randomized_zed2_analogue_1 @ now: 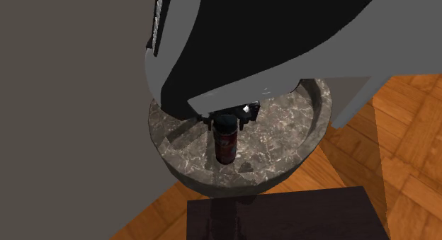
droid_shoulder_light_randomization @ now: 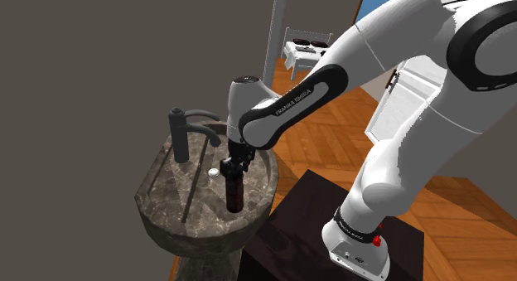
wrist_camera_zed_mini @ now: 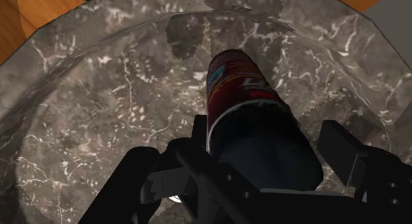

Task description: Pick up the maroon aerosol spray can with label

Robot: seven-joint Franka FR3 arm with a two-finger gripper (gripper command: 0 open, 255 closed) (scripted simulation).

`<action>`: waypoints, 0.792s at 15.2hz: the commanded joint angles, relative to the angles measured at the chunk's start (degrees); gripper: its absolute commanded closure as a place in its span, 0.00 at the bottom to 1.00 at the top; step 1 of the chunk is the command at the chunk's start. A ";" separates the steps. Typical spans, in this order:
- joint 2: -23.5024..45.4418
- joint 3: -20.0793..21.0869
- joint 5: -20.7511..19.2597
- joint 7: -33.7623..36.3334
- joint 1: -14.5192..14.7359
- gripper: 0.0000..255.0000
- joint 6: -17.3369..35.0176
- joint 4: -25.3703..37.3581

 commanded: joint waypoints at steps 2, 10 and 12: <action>-1.94 -0.29 0.19 -0.29 0.01 1.00 -2.88 0.98; -6.70 -0.89 0.51 -0.55 0.17 1.00 -10.29 3.65; -7.31 -0.98 0.53 -0.57 0.18 1.00 -11.34 4.10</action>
